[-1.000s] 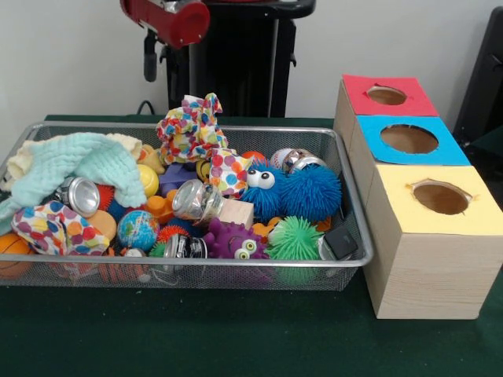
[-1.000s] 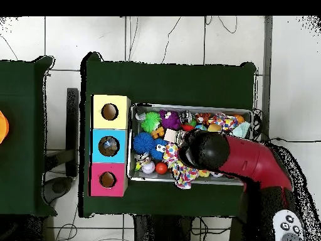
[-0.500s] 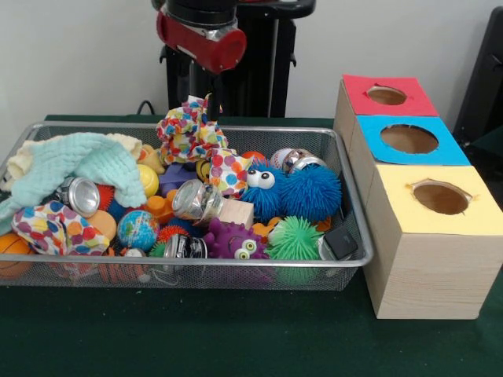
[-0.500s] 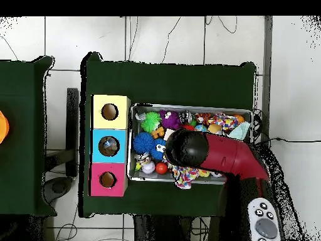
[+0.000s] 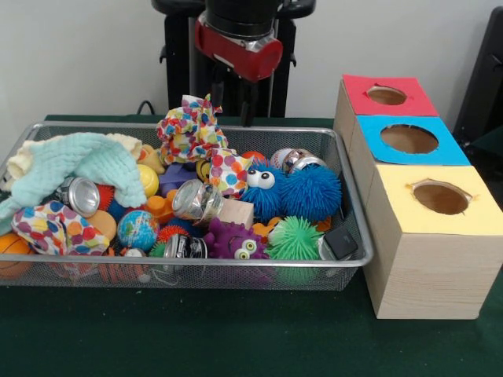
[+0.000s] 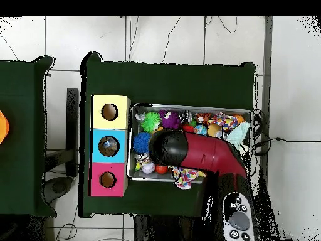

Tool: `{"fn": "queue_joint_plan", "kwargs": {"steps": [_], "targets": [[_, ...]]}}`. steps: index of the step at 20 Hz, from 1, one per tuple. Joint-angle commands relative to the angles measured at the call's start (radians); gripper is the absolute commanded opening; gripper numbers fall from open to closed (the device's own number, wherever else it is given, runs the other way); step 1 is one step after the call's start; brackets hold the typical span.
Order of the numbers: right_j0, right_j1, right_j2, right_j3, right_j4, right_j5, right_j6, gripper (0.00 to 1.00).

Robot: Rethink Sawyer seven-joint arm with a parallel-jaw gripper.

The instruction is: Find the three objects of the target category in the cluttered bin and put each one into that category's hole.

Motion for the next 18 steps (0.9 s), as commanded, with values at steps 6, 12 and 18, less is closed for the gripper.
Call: {"fn": "queue_joint_plan", "kwargs": {"steps": [6,12,18], "targets": [[0.074,0.100,-0.054,0.012,0.114,-0.134,0.293,1.00],[0.103,0.146,-0.079,0.033,0.164,-0.217,0.290,1.00],[0.133,0.171,-0.098,0.061,0.219,-0.247,0.282,1.00]]}}
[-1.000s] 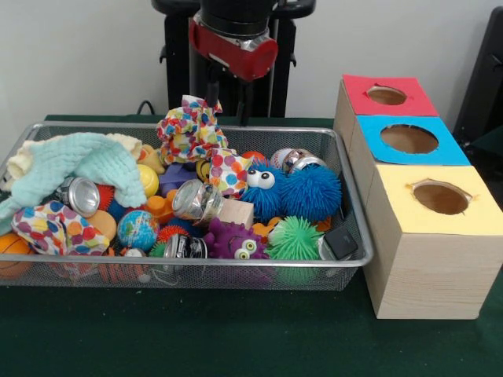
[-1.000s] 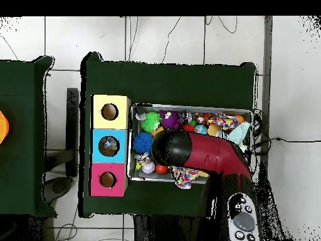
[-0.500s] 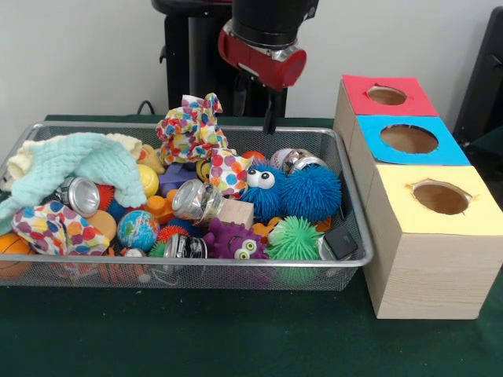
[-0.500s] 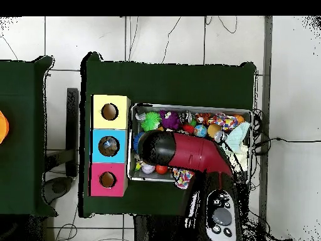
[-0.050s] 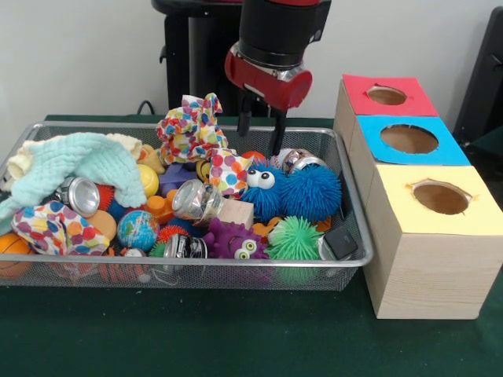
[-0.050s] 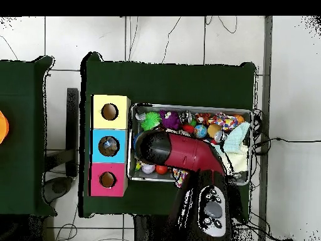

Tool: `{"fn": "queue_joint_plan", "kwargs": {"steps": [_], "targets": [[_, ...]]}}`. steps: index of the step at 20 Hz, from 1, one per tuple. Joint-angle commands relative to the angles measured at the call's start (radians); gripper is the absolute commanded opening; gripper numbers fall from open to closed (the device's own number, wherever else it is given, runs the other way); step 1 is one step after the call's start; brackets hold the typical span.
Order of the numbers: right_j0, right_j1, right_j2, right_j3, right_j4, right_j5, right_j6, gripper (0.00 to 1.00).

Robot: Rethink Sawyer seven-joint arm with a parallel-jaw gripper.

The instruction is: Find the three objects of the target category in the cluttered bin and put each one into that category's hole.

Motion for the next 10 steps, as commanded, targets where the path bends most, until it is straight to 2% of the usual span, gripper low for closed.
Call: {"fn": "queue_joint_plan", "kwargs": {"steps": [1,5,10], "targets": [[0.021,0.071,-0.006,0.072,0.092,-0.068,0.283,1.00],[0.059,0.083,-0.019,0.111,0.137,-0.114,0.306,1.00],[0.121,0.079,-0.047,0.139,0.199,-0.115,0.330,1.00]]}}
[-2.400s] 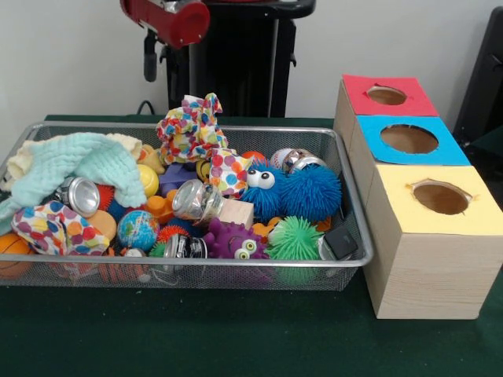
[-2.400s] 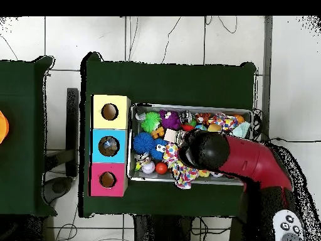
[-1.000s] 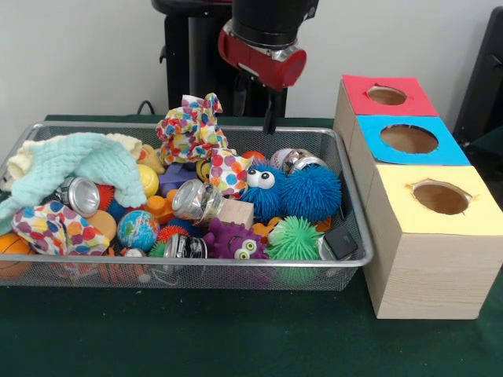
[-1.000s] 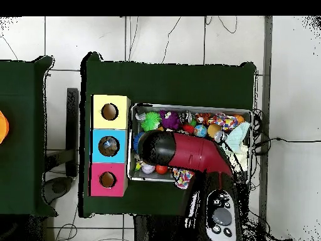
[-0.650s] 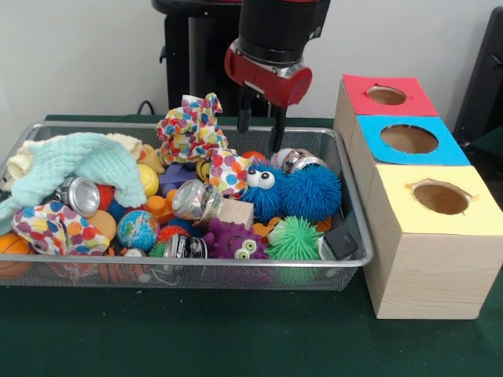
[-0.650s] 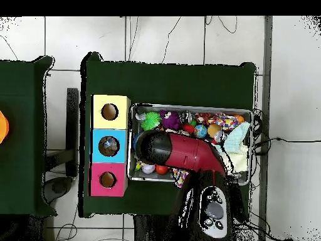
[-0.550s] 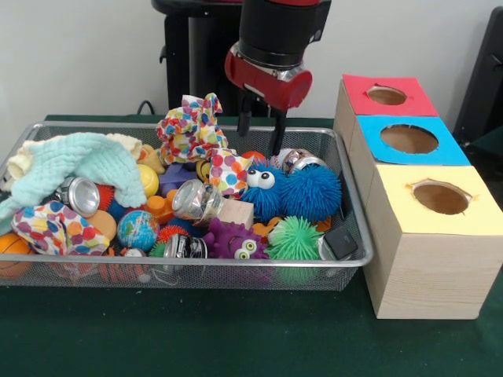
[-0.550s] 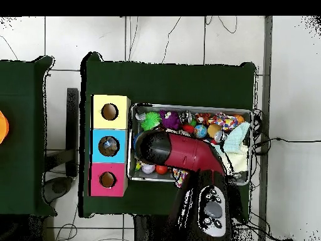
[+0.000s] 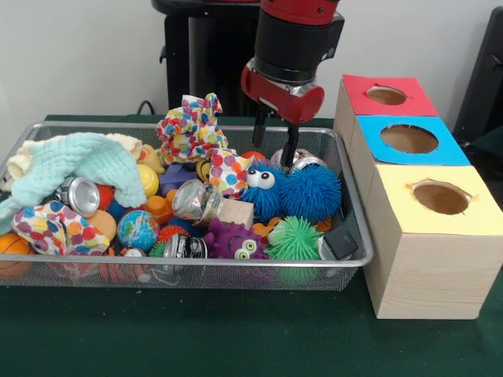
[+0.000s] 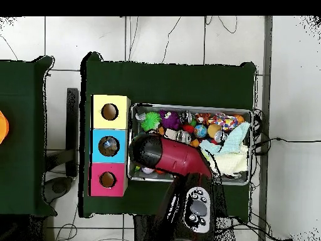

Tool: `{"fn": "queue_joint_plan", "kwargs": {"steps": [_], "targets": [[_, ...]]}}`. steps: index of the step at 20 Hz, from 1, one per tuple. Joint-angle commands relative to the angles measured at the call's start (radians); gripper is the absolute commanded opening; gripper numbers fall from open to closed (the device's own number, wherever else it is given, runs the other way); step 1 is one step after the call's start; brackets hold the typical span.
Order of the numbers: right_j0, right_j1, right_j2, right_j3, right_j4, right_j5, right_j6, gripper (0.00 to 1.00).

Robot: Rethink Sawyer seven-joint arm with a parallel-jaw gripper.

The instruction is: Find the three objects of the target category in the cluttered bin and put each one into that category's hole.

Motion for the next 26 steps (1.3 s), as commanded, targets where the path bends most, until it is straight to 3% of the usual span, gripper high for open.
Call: {"fn": "queue_joint_plan", "kwargs": {"steps": [1,9,19,26], "targets": [[0.065,0.039,-0.008,0.101,0.104,-0.058,0.328,1.00],[0.048,0.109,0.022,0.127,0.161,-0.197,0.289,1.00],[0.009,0.150,0.050,0.134,0.173,-0.275,0.235,1.00],[-0.114,0.250,0.130,0.105,0.108,-0.398,0.158,1.00]]}}
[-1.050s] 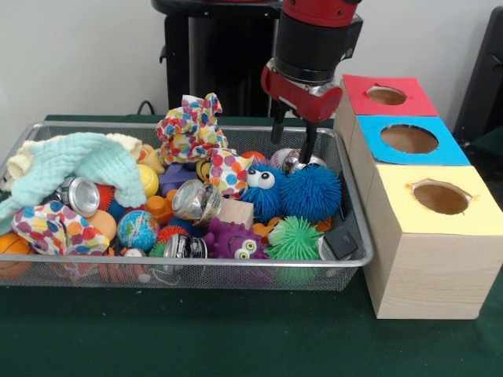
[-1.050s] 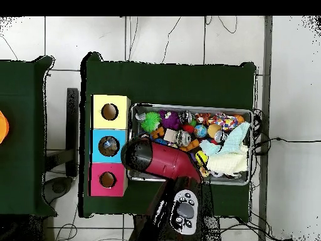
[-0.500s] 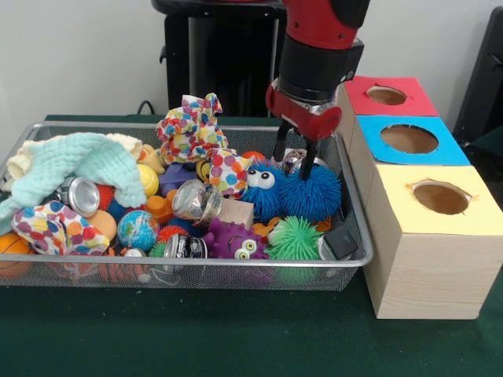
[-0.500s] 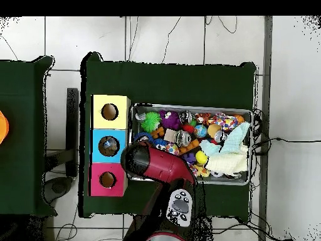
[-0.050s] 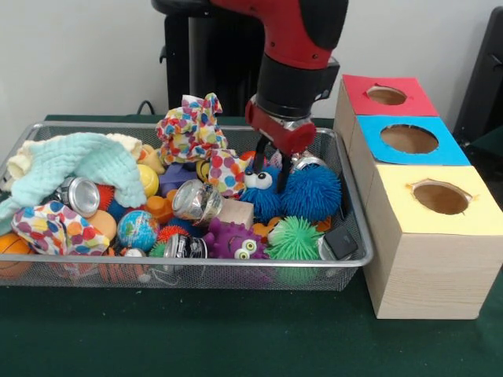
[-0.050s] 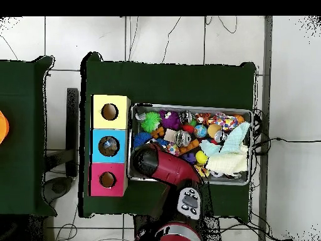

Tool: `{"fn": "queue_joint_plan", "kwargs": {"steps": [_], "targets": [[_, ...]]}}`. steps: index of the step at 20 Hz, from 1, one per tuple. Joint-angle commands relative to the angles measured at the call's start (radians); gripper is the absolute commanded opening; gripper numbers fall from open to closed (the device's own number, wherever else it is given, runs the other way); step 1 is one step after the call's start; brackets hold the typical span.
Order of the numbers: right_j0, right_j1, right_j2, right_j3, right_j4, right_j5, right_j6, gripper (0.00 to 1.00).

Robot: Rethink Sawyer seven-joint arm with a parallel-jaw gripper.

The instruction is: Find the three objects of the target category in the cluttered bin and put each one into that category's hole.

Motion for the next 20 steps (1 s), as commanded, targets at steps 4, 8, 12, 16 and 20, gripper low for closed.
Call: {"fn": "queue_joint_plan", "kwargs": {"steps": [4,8,12,16,20], "targets": [[-0.211,0.200,0.187,-0.006,-0.076,-0.209,0.070,1.00],[-0.234,0.220,0.184,-0.009,-0.109,-0.231,0.066,1.00],[-0.248,0.228,0.147,-0.036,-0.145,-0.213,0.026,1.00],[-0.285,0.237,0.110,-0.097,-0.209,-0.150,-0.049,1.00],[-0.313,0.211,0.102,-0.123,-0.258,-0.097,-0.073,1.00]]}}
